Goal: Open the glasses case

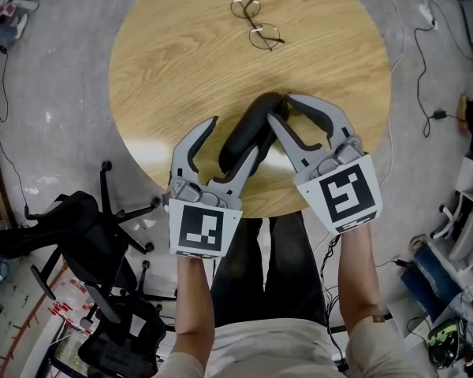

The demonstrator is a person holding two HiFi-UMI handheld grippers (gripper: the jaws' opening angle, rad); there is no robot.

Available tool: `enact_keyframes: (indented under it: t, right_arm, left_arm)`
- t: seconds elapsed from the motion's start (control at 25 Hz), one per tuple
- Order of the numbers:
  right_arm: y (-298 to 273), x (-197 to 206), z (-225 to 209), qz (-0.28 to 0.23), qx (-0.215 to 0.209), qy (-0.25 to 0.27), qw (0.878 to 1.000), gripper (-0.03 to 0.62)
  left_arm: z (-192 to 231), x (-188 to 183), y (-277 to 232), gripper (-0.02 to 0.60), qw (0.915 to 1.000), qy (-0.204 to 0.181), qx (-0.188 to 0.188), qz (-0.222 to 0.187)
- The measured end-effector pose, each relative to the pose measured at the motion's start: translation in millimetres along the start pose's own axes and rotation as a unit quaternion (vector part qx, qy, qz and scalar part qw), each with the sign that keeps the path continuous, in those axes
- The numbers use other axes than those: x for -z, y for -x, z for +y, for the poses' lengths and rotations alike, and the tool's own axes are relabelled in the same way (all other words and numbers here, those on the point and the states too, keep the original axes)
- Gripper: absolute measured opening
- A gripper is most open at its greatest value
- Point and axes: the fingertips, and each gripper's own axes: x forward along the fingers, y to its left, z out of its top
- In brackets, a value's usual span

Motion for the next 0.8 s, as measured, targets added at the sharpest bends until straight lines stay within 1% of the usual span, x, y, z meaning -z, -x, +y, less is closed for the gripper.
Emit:
enact_keyframes:
  t: [0.04, 0.12, 0.28, 0.52, 0.64, 0.8]
  right_arm:
    - [0, -1, 1, 0.001, 0.001, 0.001, 1.000, 0.127]
    - [0, -2, 4, 0.003, 0.000, 0.005, 1.000, 0.126]
    - [0, -1, 12, 0.006, -0.014, 0.021, 1.000, 0.119]
    - [0, -1, 24, 0.014, -0.028, 0.036, 0.999, 0.036]
    - [5, 2, 28, 0.025, -0.030, 0.049, 0.998, 0.025]
    - [5, 6, 29, 0.032, -0.029, 0.056, 0.997, 0.021]
  left_arm:
    - [0, 1, -2, 0.304, 1.0000, -0.002, -0.002, 0.002]
    - [-1, 3, -3, 0.298, 1.0000, 0.008, -0.001, 0.001]
    - [0, 7, -7, 0.274, 0.9998, 0.017, 0.000, 0.001]
    - [-3, 7, -8, 0.211, 0.9999, 0.014, 0.001, 0.006]
    - [-4, 6, -7, 0.167, 0.9999, 0.016, -0.002, 0.007]
    - [1, 8, -9, 0.164, 0.9993, 0.036, -0.004, 0.009]
